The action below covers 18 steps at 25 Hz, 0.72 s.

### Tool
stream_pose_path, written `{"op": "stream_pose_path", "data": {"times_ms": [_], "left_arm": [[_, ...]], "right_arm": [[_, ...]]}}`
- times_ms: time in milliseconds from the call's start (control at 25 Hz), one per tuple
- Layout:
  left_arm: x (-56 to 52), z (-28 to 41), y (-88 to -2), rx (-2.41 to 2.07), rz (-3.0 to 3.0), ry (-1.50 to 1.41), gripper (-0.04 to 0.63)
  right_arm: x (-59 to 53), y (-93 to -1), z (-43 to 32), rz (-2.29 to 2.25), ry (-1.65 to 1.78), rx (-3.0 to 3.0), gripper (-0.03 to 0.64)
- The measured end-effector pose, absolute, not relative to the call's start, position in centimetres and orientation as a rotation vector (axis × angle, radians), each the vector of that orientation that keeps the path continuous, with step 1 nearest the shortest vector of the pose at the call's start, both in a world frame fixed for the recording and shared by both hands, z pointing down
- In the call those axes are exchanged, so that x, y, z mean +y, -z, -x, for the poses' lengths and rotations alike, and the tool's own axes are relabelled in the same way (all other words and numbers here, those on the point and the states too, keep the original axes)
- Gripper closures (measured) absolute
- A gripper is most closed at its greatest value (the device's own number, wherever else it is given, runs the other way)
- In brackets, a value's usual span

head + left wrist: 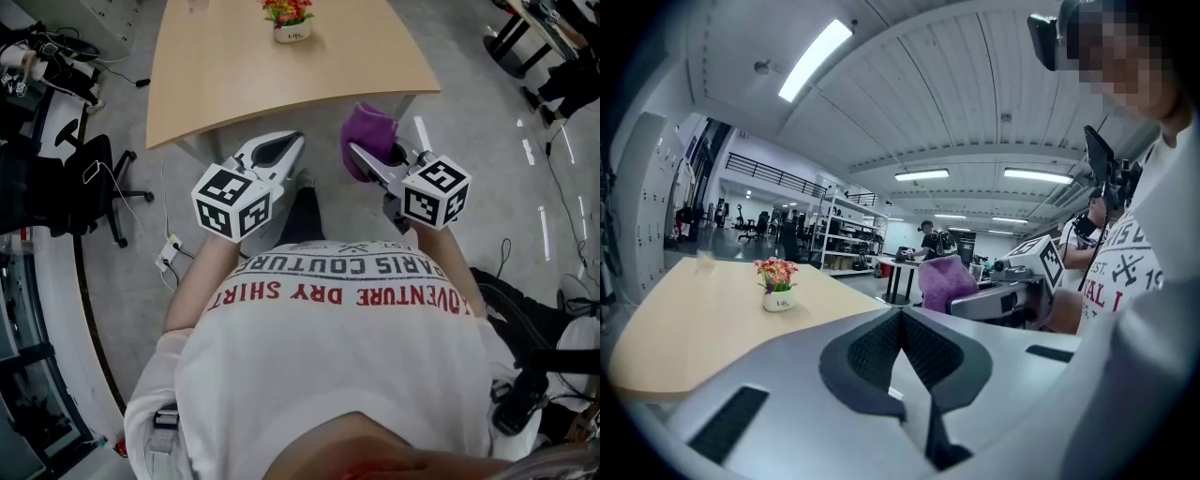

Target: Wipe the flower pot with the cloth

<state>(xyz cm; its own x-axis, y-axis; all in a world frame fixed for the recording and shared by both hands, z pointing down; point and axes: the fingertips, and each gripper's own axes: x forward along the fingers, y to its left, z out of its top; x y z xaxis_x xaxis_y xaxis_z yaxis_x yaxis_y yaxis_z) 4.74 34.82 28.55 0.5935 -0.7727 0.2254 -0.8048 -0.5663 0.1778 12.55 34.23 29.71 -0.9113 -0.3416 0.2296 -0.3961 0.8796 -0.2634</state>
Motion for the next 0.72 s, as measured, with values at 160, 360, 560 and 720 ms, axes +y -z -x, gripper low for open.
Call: {"op": "stream_pose_path", "data": {"times_ms": [160, 360, 560, 720], "left_arm": [[32.2, -3.7, -28.4, -1.3, -2.581, -0.135, 0.601], [27.2, -2.4, -29.4, -1.279, -2.552, -0.15, 0.601], [20.5, 0.0, -30.7, -1.238, -2.523, -0.147, 0.601], [13.5, 2.8, -31.1, -1.23, -2.503, -0.167, 0.601]], "right_arm": [[31.5, -30.1, -11.5, -0.57, -0.467, -2.866, 0.572], [26.3, -31.0, -10.2, -0.579, -0.526, -2.85, 0.571], [19.7, -32.6, -8.3, -0.592, -0.587, -2.819, 0.571], [12.5, -33.2, -6.6, -0.622, -0.625, -2.796, 0.572]]}}
